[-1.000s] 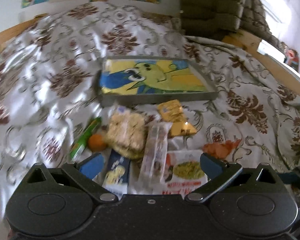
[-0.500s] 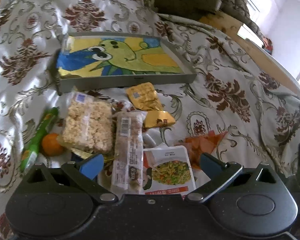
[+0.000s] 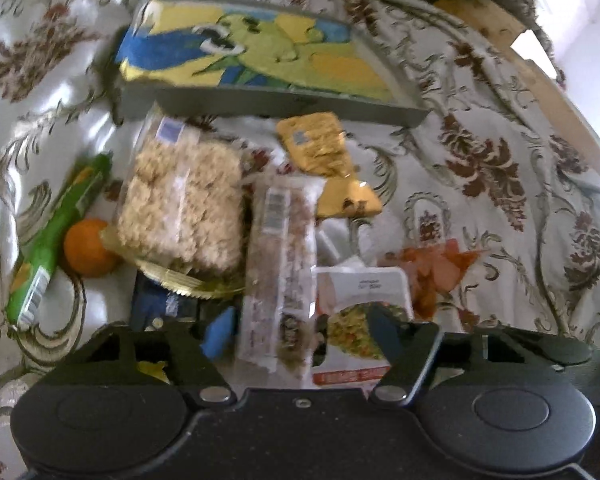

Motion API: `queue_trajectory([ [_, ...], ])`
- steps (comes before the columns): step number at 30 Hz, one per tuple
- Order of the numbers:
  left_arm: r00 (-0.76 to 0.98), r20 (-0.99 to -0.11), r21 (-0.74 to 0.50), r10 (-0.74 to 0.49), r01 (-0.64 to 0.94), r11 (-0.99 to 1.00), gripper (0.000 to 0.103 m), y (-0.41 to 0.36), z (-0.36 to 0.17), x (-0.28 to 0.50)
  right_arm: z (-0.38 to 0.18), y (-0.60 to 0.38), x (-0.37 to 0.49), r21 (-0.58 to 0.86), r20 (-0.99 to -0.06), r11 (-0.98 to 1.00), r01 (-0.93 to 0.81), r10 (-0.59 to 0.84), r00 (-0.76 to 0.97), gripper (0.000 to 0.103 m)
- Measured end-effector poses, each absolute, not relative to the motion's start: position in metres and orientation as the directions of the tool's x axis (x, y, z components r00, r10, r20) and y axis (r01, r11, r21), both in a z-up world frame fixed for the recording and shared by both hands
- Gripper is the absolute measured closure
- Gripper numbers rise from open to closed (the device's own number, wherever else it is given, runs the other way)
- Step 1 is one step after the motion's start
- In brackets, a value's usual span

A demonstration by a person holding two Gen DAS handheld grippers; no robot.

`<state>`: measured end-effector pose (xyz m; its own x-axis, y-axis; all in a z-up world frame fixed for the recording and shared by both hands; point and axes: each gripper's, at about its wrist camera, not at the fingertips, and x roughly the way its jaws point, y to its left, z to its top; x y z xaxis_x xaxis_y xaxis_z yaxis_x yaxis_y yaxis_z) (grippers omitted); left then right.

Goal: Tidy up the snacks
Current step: 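Lower the left tool toward the long wrapped biscuit bar while the right tool approaches the noodle packet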

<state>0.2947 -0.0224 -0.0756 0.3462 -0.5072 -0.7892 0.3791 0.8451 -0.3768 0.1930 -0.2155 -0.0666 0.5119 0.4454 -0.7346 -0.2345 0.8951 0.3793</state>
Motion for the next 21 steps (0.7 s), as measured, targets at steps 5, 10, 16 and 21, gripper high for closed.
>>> queue_trajectory([
  [5, 0.340, -0.795, -0.379, -0.502, 0.368, 0.849, 0.062, -0.020, -0.080, 0.300, -0.066, -0.217, 0.196, 0.399, -0.716, 0.889, -0.226, 0.456, 0.529, 0.031],
  [10, 0.340, -0.802, -0.363, -0.491, 0.376, 0.853, 0.061, -0.027, -0.084, 0.304, -0.074, -0.217, 0.207, 0.399, -0.731, 0.896, -0.197, 0.440, 0.522, 0.040],
  [16, 0.346, -0.807, -0.348, -0.478, 0.374, 0.860, 0.061, -0.032, -0.090, 0.304, -0.086, -0.214, 0.216, 0.426, -0.746, 0.883, -0.199, 0.467, 0.476, 0.034],
  [21, 0.365, -0.827, -0.296, -0.427, 0.362, 0.884, 0.063, -0.035, -0.085, 0.294, -0.081, -0.206, 0.209, 0.341, -0.779, 0.915, -0.217, 0.404, 0.480, 0.050],
])
